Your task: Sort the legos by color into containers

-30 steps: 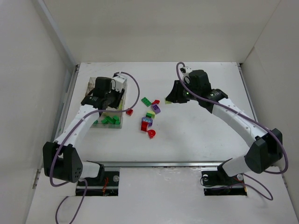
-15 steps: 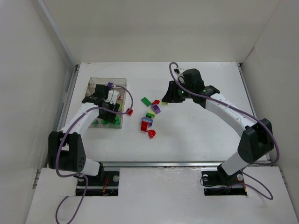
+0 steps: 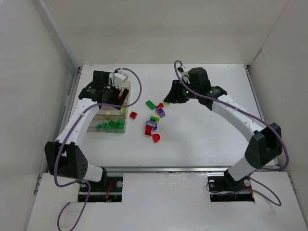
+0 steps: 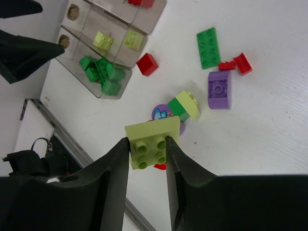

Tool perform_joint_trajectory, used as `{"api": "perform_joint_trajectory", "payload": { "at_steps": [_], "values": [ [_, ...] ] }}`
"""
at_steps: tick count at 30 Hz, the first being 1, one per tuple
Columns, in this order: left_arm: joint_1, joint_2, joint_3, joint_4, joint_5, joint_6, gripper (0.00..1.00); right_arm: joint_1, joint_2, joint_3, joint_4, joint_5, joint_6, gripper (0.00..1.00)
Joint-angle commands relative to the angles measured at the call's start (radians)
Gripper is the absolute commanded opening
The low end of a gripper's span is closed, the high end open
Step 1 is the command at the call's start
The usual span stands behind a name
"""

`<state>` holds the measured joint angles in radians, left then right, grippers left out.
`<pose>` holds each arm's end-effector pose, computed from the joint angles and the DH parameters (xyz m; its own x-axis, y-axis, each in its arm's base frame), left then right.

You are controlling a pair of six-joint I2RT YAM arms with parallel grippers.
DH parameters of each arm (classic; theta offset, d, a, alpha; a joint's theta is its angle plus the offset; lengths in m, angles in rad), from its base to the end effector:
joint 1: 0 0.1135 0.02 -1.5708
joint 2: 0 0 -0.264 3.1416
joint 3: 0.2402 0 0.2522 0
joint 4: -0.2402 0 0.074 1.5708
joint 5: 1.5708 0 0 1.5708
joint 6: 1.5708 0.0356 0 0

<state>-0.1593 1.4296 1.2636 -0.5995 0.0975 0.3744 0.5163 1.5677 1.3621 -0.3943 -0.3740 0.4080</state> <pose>0.3087 -0.0531 0.3177 -0.5536 0.4576 -0.6958 0.4616 0.8640 0.2009 0.3064 0.1889 0.3257 -0.7371 0.0063 -0.6758 -0.4677 0.7170 0.5168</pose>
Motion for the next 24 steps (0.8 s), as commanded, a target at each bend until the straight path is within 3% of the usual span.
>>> {"api": "perform_joint_trajectory", "payload": {
  "at_steps": [1,4,7,11,21,24],
  "values": [
    [-0.072,-0.086,0.036,0.081,0.229,0.176,0.77,0.008,0.000,0.068,0.072,-0.068,0.006,0.00],
    [-0.187,-0.145,-0.035,0.147,0.364,0.292,1.00,0.008,0.000,0.091,0.109,-0.098,0.054,0.00],
    [-0.299,-0.222,-0.140,0.268,0.433,0.394,1.00,0.017,0.000,0.100,0.139,-0.129,0.083,0.00],
    [-0.397,-0.288,-0.277,0.487,0.421,0.428,1.00,0.039,-0.018,0.109,0.129,-0.117,0.083,0.00],
    [-0.444,-0.261,-0.290,0.694,0.309,0.319,1.00,0.100,-0.038,0.084,0.127,-0.129,0.083,0.00],
    [-0.444,-0.251,-0.290,0.705,0.309,0.310,0.94,0.111,-0.038,0.084,0.127,-0.141,0.083,0.00]
  ]
}}
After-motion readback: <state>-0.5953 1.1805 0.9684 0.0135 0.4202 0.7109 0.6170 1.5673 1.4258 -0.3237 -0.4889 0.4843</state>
